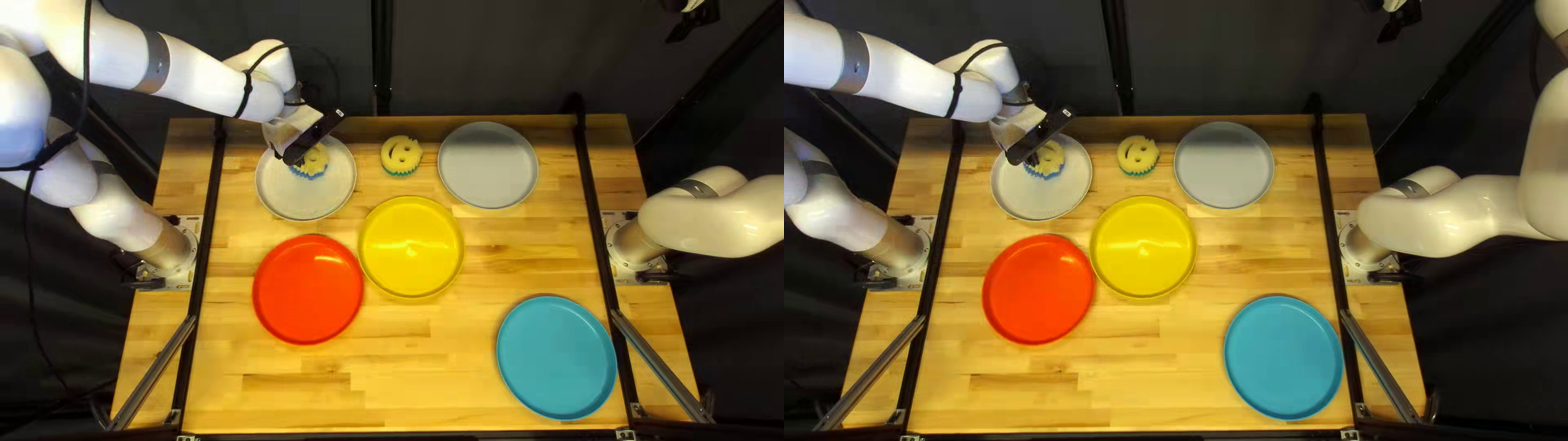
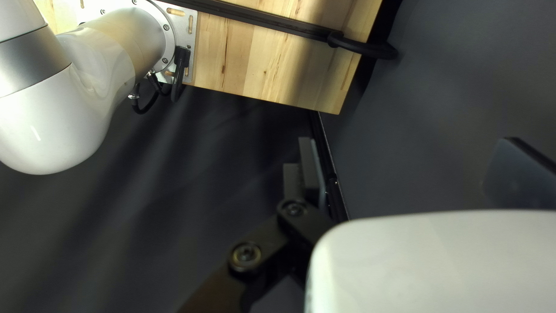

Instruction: Pick up sponge and scrub the plate

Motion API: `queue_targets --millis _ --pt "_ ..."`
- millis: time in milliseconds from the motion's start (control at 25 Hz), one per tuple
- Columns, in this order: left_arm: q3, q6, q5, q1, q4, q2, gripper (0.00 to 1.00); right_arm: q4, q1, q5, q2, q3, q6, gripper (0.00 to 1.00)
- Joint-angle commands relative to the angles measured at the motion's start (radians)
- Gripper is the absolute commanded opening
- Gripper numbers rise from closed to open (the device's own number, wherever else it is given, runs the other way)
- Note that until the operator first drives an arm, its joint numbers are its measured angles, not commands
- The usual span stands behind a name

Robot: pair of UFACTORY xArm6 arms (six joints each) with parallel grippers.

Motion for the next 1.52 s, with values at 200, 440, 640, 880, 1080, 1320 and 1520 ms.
queue_targets --millis 200,440,640,880,1080,1320,1520 --pt "0.149 -0.044 -0.008 -0.034 -0.024 -0.141 0.0 0.0 0.0 0.0 0.0 0.0 0.0 1.0" --pt "0.147 -0.01 -0.022 0.015 -0.027 -0.111 0.0 0.0 0.0 0.0 0.0 0.0 0.0 1.0" --pt "0.095 0.026 -0.017 0.061 -0.019 -0.052 0.0 0.0 0.0 0.0 0.0 0.0 0.0 1.0" --pt "0.044 0.049 0.006 0.107 0.001 -0.014 0.0 0.0 0.0 0.0 0.0 0.0 0.0 1.0" --pt "0.006 0.042 0.034 0.116 0.017 -0.011 0.0 0.0 0.0 0.0 0.0 0.0 0.0 1.0" --pt "-0.022 0.044 0.024 0.086 0.004 0.019 0.0 0.0 0.0 0.0 0.0 0.0 0.0 1.0" --pt "0.006 0.04 0.018 0.024 -0.034 -0.012 0.0 0.0 0.0 0.0 0.0 0.0 0.0 1.0"
